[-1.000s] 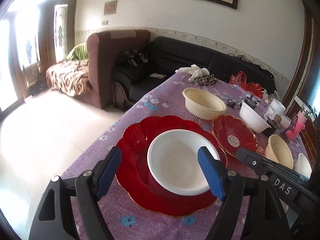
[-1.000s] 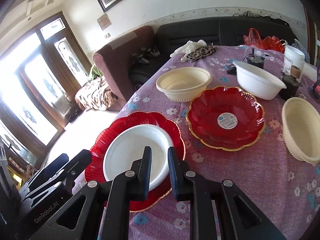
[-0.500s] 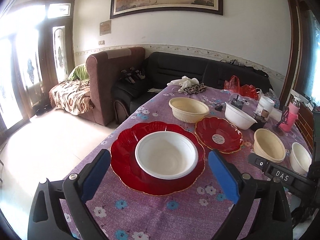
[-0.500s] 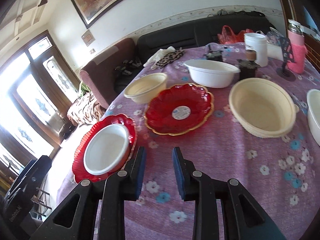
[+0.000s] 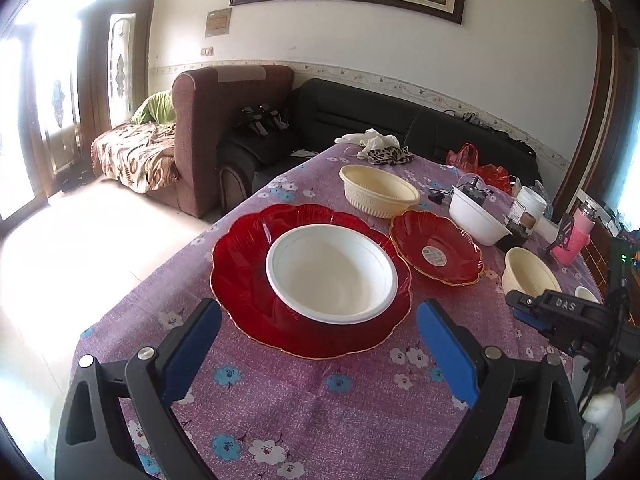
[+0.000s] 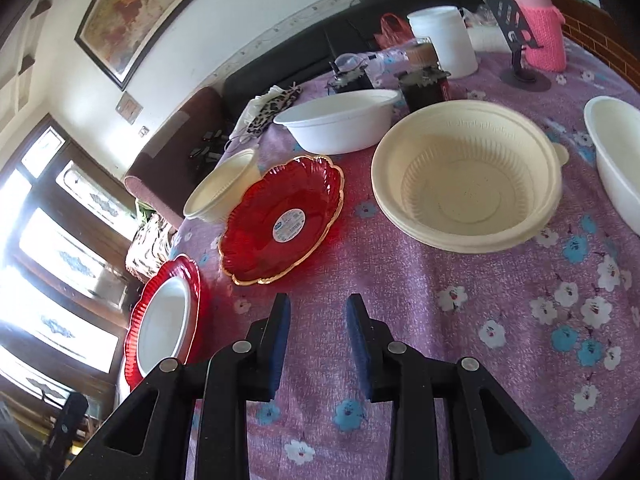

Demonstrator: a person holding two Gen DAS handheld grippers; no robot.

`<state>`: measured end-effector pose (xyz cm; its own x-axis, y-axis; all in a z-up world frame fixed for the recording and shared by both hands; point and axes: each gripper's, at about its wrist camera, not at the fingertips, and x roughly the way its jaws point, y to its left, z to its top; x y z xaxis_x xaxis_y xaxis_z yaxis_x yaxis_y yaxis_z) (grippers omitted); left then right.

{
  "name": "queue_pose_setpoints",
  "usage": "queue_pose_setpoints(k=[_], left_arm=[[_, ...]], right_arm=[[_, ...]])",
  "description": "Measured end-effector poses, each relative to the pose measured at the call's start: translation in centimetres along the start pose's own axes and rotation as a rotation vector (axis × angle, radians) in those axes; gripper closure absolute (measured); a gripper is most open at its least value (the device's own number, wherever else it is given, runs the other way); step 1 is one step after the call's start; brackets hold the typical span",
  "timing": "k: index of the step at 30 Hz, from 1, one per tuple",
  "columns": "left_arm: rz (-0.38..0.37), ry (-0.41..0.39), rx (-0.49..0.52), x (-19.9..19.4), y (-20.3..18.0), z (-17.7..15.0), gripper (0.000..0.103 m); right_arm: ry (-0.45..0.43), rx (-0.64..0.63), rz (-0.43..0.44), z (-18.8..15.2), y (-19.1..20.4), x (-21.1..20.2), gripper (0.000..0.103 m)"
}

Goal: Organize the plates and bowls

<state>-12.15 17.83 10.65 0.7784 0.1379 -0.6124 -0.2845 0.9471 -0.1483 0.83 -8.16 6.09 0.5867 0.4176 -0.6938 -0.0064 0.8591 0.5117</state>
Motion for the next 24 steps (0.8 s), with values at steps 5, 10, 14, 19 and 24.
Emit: queue_pose_setpoints(k=[5, 10, 14, 19, 24], left_arm=[[-0.017, 0.017, -0.028, 0.8, 0.6, -0.3, 0.005], [-0.011, 0.021, -0.025, 1.1, 1.3, -0.2, 0.005], [-0.004, 0.022, -0.029, 1.2, 1.8, -0.1, 0.005], [-0.017, 0.027, -0.040, 1.4, 1.7, 0.0, 0.005], [-0.044, 0.042, -0.030, 1.3, 1.0, -0.2, 0.005]], right_arm=[[0.029, 0.083, -0.004, 2.3, 0.3, 3.4, 0.066], [0.061, 0.140, -0.058, 4.4, 0.4, 7.4, 0.066], [0.104, 0.188, -0.053, 4.7, 0.0, 9.5, 0.081], [0.119, 0.170, -0.040, 3.3, -0.3, 8.4, 0.093], [0.145, 0.128, -0.058, 0.7, -1.0, 4.9, 0.094]])
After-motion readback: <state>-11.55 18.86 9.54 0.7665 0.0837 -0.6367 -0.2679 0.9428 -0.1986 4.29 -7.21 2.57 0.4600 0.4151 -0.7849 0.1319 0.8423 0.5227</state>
